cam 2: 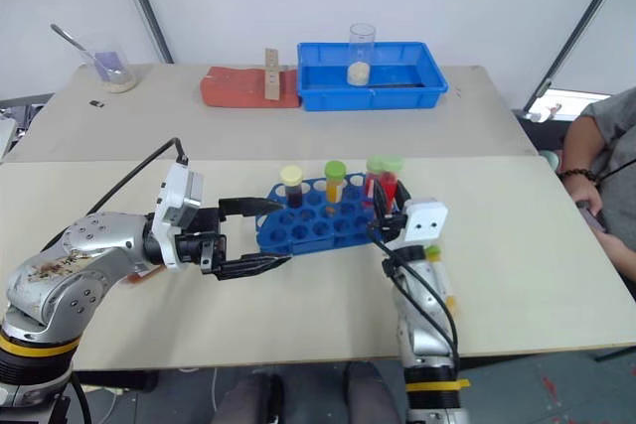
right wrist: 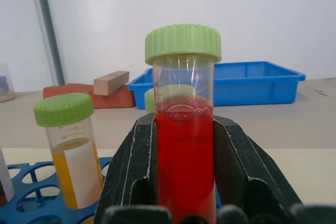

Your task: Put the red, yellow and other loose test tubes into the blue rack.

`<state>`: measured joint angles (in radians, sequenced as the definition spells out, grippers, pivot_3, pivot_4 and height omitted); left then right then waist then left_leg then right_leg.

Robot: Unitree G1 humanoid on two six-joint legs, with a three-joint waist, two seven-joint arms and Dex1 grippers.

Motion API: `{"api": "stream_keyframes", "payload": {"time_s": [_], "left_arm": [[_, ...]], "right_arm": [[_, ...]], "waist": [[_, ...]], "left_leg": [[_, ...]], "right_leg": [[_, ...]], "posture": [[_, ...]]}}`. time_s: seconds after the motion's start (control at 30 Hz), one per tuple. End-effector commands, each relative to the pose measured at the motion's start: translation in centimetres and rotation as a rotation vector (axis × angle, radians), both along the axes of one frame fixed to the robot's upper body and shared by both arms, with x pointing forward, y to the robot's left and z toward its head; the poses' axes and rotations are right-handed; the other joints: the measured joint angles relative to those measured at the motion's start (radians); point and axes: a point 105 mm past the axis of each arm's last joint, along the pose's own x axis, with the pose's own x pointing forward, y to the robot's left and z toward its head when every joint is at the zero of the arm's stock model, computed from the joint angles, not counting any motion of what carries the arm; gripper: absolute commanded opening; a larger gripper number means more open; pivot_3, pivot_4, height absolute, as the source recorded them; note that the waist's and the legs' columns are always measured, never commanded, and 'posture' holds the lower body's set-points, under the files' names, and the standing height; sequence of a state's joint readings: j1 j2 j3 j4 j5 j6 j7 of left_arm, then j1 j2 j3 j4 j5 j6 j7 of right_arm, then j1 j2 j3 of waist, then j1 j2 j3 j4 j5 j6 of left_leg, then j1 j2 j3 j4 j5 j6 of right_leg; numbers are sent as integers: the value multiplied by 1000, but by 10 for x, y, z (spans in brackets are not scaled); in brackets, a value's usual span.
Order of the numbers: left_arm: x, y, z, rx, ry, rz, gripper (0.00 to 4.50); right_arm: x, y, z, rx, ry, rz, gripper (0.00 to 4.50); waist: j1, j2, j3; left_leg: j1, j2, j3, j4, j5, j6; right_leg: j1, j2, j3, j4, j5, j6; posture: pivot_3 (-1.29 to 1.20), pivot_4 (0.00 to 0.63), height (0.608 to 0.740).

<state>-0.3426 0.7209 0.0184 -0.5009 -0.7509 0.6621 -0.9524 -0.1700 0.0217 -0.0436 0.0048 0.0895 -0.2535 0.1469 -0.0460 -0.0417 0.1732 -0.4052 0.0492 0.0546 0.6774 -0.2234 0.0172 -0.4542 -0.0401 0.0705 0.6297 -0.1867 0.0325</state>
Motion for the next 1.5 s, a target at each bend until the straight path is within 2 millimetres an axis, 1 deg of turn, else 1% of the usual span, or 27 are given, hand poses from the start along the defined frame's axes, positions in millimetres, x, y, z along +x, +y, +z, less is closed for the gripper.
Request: {"api": "stream_keyframes", "payload": {"time_s": [0.03,0.3,0.43,0.5,0.67,0.73,0.8,0.9,0.97,1.07,1.17,1.27,1.3,1.37,1.5], "left_arm": [[-7,-4,11,0,-42,-29,4500],[-8,-6,9,7,-39,-35,4500],[-7,-6,9,8,-40,-36,4500],[-6,-7,9,9,-42,-35,4500],[-5,-9,7,-2,-49,-23,4500],[-5,-11,7,-5,-52,-19,4500],[-5,-10,6,-7,-56,-9,4500],[-6,-9,4,6,-63,9,4500],[-7,-6,0,41,-74,16,4500],[-12,1,-6,95,-95,-7,4500],[-17,4,-14,153,-121,-39,4500],[-24,2,-18,176,-136,-96,4500],[-26,1,-19,180,-144,-120,4500],[-31,-2,-20,178,-153,-157,4500],[-42,-6,-24,184,-149,-210,4500]], "right_arm": [[-3,0,-12,7,31,-33,1023],[-8,-1,-19,-11,29,-92,1023],[-12,4,-16,-27,-1,-55,1023],[-13,2,-15,-17,-4,-55,2063],[-18,-4,-14,-88,26,-9,3759],[-24,-8,-14,-127,54,23,4429],[-35,-12,-11,-178,84,66,4429],[-54,-24,-1,-245,134,129,4429],[-67,-32,10,-280,177,168,4429],[-77,-44,16,-346,314,162,4429],[-80,-55,21,-360,437,131,4429],[-77,-68,17,-458,646,122,4429],[-75,-74,15,-467,719,119,4429],[-73,-81,13,-440,841,130,4429],[-72,-90,6,-412,1012,143,4429]], "waist": [[0,0,0],[1,0,0],[1,0,0],[1,0,0],[1,0,0],[3,0,0],[3,0,0],[4,0,0],[5,0,0],[2,0,0],[5,0,0],[6,0,0],[6,0,0],[7,-1,0],[11,-1,0]], "left_leg": [[0,0,0,0,0,0],[0,0,0,0,0,0],[0,0,0,0,0,0],[0,0,0,0,0,0],[-1,0,0,-1,0,0],[-1,0,0,-1,0,0],[-1,0,0,-1,0,0],[-1,0,0,-1,0,0],[-1,0,0,-1,0,0],[0,0,1,-1,0,0],[1,0,1,-1,0,0],[1,0,1,0,0,0],[0,0,2,0,0,0],[0,-1,2,0,0,0],[-3,-1,0,-1,0,1]], "right_leg": [[0,0,0,0,0,0],[0,0,0,0,-1,-2],[0,0,0,0,-1,-2],[0,0,0,0,-1,-2],[0,0,0,0,-1,-2],[0,0,0,0,-1,-2],[0,0,0,0,-1,-2],[0,0,0,-1,-2,-2],[0,0,0,0,-2,-2],[-1,0,0,0,-3,-3],[0,0,0,1,-4,-5],[-1,0,0,0,-4,-5],[-1,-1,1,0,-3,-4],[0,-2,1,-2,-3,-4],[-1,-1,0,-4,-4,-3]], "posture": [[0,150,740],[0,150,740],[0,150,740],[0,150,740],[0,150,740],[0,150,740],[0,150,740],[0,150,740],[0,150,740],[0,150,740],[0,150,740],[0,150,740],[0,150,740],[0,150,740],[0,150,740]]}}
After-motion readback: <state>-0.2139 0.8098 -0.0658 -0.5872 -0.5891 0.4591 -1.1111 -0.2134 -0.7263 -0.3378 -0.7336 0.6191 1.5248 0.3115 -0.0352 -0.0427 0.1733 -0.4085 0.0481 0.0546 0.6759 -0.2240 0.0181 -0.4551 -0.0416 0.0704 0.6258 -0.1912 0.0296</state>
